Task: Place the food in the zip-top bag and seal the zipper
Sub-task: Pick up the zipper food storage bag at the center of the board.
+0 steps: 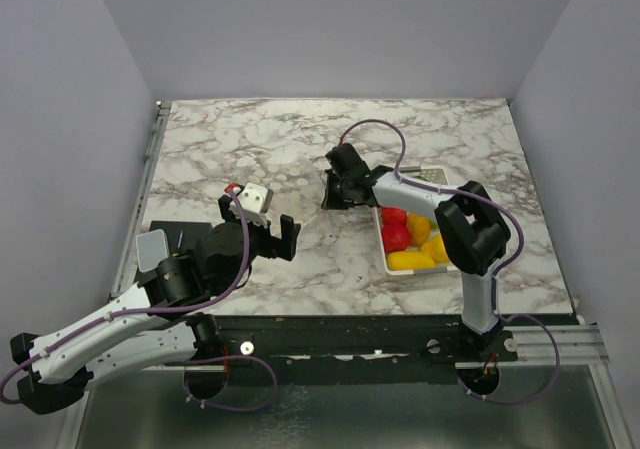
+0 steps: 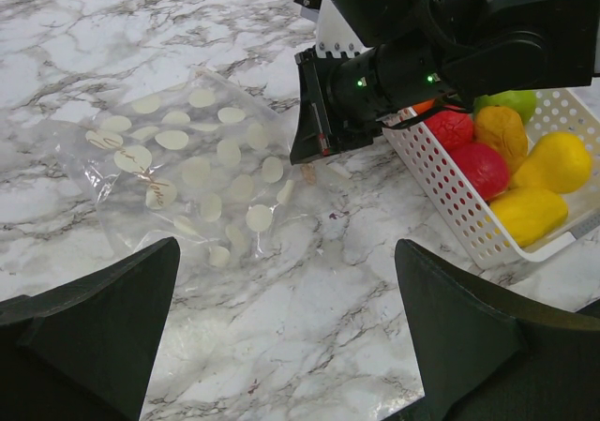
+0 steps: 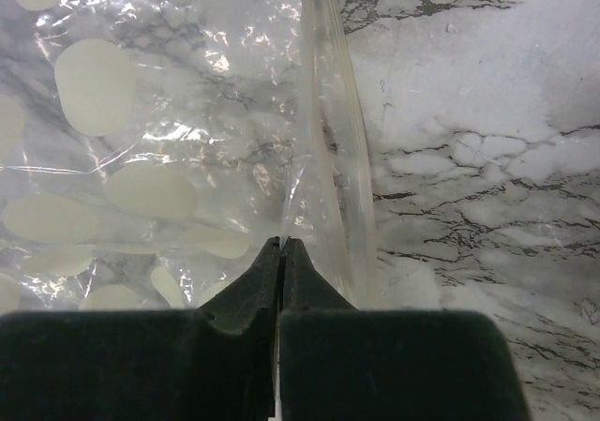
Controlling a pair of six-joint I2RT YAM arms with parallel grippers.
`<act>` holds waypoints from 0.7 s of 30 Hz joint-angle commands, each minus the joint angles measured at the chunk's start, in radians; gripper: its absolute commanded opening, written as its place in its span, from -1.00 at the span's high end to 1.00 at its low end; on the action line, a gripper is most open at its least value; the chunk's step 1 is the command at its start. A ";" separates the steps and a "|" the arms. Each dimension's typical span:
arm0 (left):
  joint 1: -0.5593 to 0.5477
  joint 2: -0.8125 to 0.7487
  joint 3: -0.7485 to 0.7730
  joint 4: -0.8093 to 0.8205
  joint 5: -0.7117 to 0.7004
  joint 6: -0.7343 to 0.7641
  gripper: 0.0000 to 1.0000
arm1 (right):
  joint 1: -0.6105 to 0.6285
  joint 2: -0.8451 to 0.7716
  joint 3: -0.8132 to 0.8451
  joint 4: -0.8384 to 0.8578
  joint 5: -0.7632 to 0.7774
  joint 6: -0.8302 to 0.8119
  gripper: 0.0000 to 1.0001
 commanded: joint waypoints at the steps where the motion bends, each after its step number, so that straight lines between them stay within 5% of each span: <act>1: 0.000 0.003 -0.012 -0.009 -0.028 0.005 -0.98 | -0.002 -0.049 -0.033 0.020 -0.022 -0.028 0.99; 21: 0.000 0.013 0.000 -0.017 -0.084 -0.015 -0.98 | 0.149 -0.309 -0.129 -0.098 0.343 -0.170 0.99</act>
